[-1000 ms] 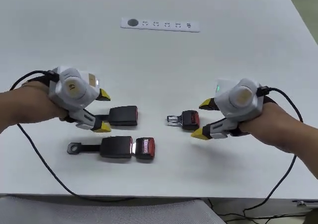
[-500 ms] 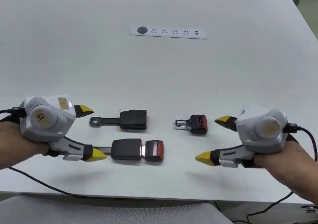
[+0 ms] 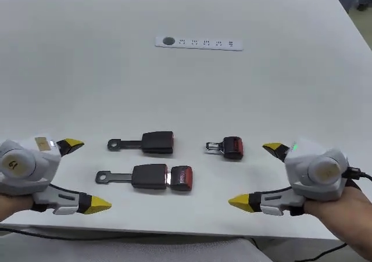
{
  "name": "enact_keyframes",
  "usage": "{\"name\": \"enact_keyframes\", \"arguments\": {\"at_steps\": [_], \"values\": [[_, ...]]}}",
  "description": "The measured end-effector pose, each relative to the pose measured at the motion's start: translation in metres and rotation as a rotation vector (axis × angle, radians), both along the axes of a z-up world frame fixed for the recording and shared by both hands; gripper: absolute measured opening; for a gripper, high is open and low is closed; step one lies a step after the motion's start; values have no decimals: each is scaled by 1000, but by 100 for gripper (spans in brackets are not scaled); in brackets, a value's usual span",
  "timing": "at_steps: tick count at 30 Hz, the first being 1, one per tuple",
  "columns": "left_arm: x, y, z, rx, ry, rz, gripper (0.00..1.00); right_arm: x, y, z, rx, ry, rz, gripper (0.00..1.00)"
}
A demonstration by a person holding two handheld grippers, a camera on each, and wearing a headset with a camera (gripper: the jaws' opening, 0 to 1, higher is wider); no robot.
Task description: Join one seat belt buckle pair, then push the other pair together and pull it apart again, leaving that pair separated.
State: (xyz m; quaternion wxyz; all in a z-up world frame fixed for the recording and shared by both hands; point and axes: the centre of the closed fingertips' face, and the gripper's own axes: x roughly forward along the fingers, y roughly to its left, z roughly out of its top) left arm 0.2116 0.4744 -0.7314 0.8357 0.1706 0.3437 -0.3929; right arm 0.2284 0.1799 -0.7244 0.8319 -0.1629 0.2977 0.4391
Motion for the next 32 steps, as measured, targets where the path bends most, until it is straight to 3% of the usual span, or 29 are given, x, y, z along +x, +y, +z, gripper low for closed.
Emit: {"name": "enact_keyframes", "arguments": {"at_steps": [7,16,20,23,32], "values": [[-3,12,-2,-17,-4,44,100,2,-2,5,29,-13,-39,99],[-1,10,7,-39,-27,63,100,1,2,-2,49,5,-60,99],[-2,9,7,-47,-21,68,100,-1,6,4,59,0,-60,99],[-3,6,11,-79,-10,77,100,-1,5,4,62,1,-61,99],[-3,9,11,-89,-9,90,100,-6,0,4,57,5,-70,99]]}}
